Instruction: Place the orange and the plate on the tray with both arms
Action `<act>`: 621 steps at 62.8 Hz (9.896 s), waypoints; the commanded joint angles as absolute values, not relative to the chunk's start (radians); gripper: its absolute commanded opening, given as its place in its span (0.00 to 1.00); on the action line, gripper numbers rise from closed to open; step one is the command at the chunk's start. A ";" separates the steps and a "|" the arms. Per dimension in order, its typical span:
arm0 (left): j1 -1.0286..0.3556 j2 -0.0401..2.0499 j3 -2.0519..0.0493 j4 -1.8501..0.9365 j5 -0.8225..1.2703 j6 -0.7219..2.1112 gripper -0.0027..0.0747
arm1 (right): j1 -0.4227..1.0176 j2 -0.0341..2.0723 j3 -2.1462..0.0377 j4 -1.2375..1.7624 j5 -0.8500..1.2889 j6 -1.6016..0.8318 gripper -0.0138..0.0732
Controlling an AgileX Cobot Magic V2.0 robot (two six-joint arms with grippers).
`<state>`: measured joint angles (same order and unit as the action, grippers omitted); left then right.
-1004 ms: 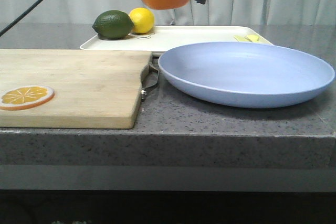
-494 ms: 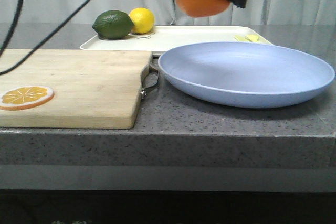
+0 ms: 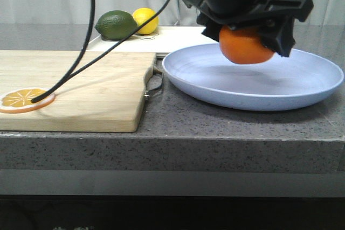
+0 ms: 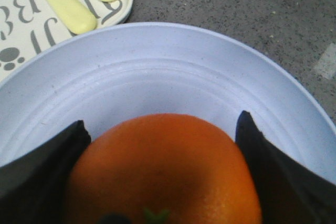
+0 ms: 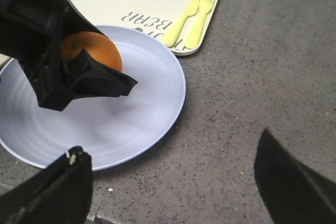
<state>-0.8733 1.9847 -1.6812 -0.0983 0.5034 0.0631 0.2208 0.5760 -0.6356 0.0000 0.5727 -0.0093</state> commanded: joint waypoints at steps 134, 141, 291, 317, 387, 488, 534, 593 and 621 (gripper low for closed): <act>-0.881 0.877 -1.023 -0.070 0.603 0.057 0.85 | 0.128 0.972 -1.029 0.000 0.949 0.000 0.89; -0.881 0.802 -0.991 -0.071 0.601 0.057 0.85 | 0.038 1.043 -1.078 0.021 0.989 0.000 0.89; -0.881 0.735 -0.989 -0.071 0.615 0.057 0.85 | -0.126 1.650 -1.223 0.684 1.002 -0.454 0.08; -0.881 0.735 -0.989 -0.071 0.615 0.057 0.85 | -0.127 1.649 -1.304 0.777 1.093 -0.452 0.08; -0.881 0.735 -0.989 -0.073 0.615 0.057 0.85 | -0.008 1.989 -1.937 0.907 1.058 -0.019 0.08; -0.881 0.735 -0.989 -0.079 0.615 0.057 0.85 | -0.006 2.210 -2.190 0.730 1.025 0.132 0.60; -0.881 0.735 -0.989 -0.079 0.615 0.057 0.85 | -0.005 1.941 -2.189 0.466 1.225 0.132 0.66; -0.881 0.735 -0.989 -0.079 0.617 0.057 0.85 | 0.035 0.919 -1.302 0.300 0.966 -0.241 0.66; -0.881 0.735 -0.989 -0.079 0.617 0.057 0.85 | 0.035 0.580 -0.904 0.306 0.869 -0.244 0.66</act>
<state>-0.8758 0.7349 -0.9620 -0.0691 0.6861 0.0631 0.0383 0.5885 -0.8994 0.2894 0.9415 -0.2317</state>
